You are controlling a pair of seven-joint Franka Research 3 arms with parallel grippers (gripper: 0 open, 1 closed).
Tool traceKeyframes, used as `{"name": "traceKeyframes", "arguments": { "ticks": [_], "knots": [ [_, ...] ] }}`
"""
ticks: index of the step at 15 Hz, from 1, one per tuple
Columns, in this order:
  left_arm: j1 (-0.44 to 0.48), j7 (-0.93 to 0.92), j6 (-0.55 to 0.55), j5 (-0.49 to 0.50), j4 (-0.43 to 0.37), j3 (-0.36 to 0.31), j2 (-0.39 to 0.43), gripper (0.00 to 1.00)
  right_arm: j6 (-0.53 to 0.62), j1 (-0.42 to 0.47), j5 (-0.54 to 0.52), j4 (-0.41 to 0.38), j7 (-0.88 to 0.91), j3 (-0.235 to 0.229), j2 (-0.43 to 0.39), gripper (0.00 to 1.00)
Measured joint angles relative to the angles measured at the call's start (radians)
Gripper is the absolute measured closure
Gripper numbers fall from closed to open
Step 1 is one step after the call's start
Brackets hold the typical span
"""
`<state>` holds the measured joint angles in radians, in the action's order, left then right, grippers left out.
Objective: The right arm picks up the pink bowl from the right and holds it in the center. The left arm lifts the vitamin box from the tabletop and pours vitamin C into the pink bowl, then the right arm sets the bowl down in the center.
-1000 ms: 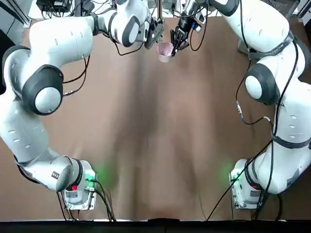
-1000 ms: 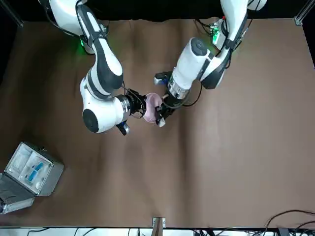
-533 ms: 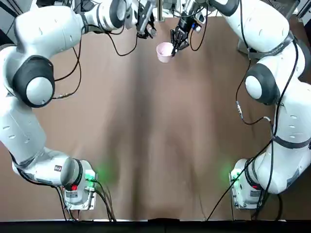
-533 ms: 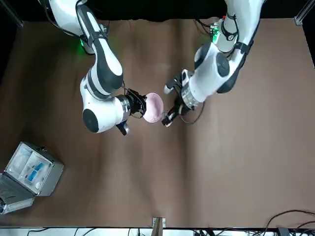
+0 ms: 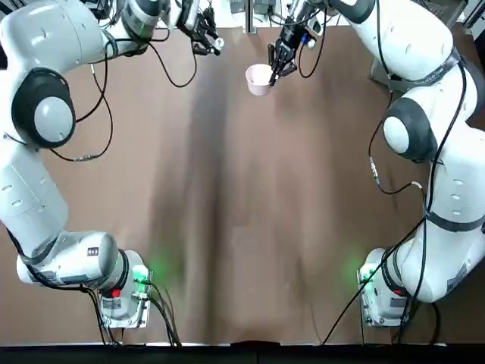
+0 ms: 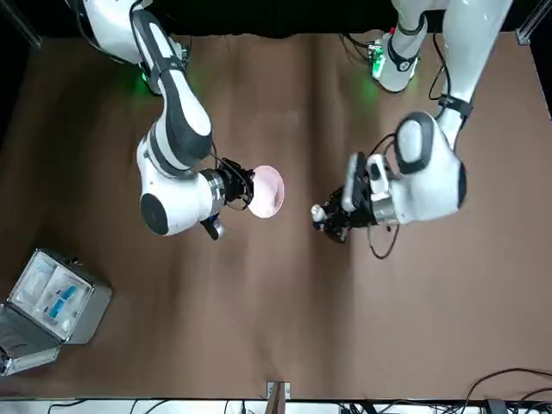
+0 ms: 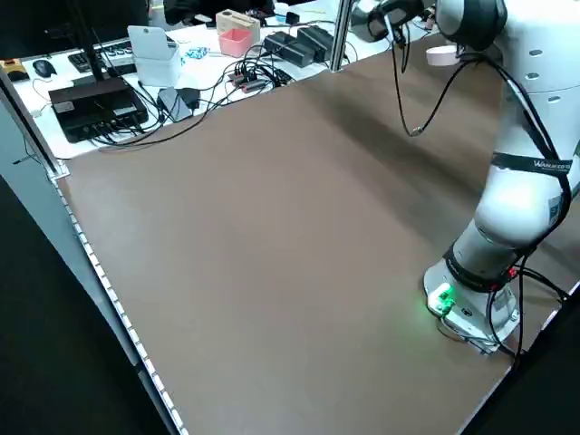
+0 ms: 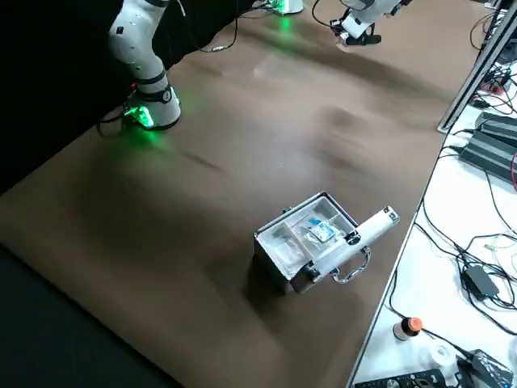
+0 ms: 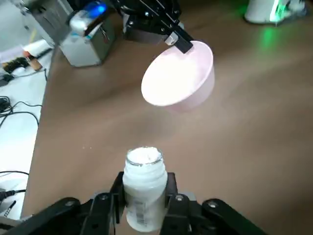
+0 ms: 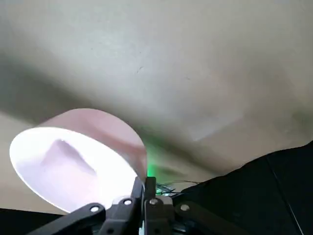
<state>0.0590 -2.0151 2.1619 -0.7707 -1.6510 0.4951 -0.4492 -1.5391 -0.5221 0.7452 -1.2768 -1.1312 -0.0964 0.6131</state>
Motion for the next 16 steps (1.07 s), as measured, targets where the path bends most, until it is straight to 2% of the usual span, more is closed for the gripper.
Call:
{"name": "traceKeyframes", "arguments": {
  "ticks": [5, 6, 10, 16],
  "knots": [
    [0.162, -0.165, -0.155, -0.138, 0.001, -0.001, -0.098, 0.64, 0.020, 0.051, 0.000, -0.003, 0.052, -0.003, 0.001, 0.97],
    [0.225, -0.214, -0.196, -0.154, 0.001, -0.001, -0.148, 0.64, 0.032, 0.073, -0.003, -0.012, 0.085, -0.004, 0.004, 0.97],
    [0.342, -0.350, -0.289, -0.214, 0.001, -0.001, -0.270, 0.64, 0.023, 0.078, -0.024, -0.028, 0.126, -0.003, 0.026, 0.97],
    [0.473, -0.544, -0.356, -0.230, 0.003, -0.002, -0.411, 0.64, -0.185, -0.023, -0.053, -0.030, 0.167, 0.003, 0.102, 0.97]
  ]
}}
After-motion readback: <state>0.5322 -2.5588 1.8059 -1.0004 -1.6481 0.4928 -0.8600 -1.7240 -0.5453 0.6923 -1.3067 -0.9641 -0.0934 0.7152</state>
